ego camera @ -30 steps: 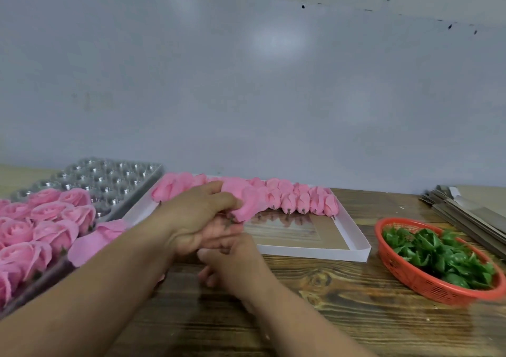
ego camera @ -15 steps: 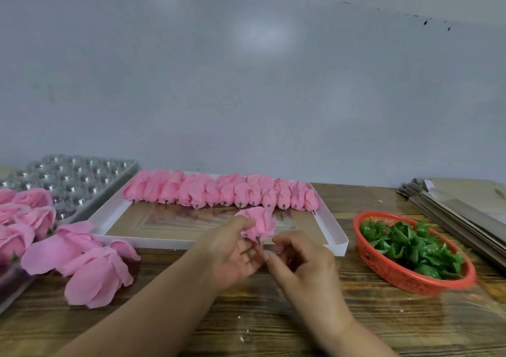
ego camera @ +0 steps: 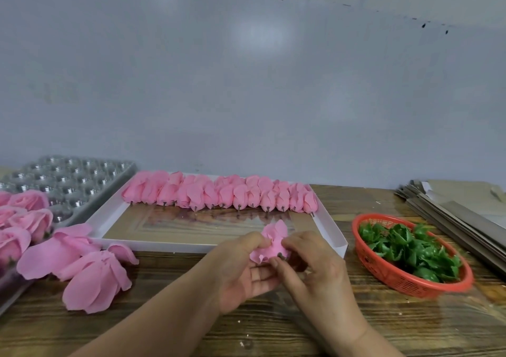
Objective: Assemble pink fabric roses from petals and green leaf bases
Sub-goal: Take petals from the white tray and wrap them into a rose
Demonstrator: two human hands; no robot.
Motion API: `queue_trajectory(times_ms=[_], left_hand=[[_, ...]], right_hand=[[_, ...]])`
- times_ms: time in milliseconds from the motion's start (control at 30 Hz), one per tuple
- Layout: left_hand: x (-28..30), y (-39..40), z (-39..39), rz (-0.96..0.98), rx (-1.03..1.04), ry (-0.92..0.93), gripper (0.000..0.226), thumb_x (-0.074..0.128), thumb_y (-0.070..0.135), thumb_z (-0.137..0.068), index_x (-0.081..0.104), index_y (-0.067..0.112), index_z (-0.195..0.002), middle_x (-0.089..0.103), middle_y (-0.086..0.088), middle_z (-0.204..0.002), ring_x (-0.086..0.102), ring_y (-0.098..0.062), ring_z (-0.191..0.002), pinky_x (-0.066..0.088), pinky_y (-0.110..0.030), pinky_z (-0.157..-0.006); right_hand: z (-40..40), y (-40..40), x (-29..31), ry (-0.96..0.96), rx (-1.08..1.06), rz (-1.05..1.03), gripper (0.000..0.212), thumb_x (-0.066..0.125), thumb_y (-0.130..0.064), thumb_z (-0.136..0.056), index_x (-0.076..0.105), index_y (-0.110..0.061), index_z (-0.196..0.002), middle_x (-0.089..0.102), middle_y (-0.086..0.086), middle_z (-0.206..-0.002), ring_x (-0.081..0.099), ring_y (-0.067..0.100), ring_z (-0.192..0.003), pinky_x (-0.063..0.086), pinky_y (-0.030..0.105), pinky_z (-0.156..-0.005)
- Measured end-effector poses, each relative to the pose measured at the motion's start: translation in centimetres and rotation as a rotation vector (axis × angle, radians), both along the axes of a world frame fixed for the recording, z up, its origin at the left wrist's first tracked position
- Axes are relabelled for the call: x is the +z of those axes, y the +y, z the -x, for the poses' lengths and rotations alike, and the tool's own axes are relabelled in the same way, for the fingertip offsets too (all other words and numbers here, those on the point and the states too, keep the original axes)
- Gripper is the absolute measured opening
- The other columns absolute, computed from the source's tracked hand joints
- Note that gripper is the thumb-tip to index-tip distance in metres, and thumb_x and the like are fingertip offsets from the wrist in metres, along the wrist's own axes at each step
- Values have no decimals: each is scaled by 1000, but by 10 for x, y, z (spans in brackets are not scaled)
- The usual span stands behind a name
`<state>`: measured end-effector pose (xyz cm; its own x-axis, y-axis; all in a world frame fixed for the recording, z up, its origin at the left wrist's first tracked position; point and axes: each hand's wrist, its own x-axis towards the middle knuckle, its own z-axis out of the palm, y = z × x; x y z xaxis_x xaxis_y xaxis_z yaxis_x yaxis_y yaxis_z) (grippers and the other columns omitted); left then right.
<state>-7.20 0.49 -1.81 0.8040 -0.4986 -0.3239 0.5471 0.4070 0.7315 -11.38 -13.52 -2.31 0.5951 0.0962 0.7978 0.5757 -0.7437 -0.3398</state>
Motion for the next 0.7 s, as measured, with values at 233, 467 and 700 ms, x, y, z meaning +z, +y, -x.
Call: queue_trajectory(times_ms=[233, 467, 700], left_hand=[[2, 4, -5, 35, 65, 58, 52, 64, -5, -63, 55, -13, -114, 68, -31, -98, 70, -30, -68, 57, -31, -56], [-2, 2, -8, 125, 124, 157, 59, 66, -6, -62, 53, -11, -119, 62, -30, -114, 69, -31, -72, 57, -30, -52], [1, 2, -1, 140, -25, 149, 48, 60, -13, -66, 58, -15, -113, 68, -30, -102, 69, -30, -65, 57, -31, -54]], right_hand=[[-2, -5, 0, 124, 59, -133, 25, 78, -5, -70, 66, -12, -91, 61, -3, -79, 55, 8, -67, 49, 23, -60], [-6, -11, 2, 145, 90, -303, 39, 82, -3, -66, 64, -29, -88, 59, -2, -77, 58, 8, -64, 47, 13, -58], [0, -11, 13, 225, 197, -139, 33, 77, -21, -73, 70, -18, -105, 65, -10, -94, 60, 10, -78, 51, 24, -67]])
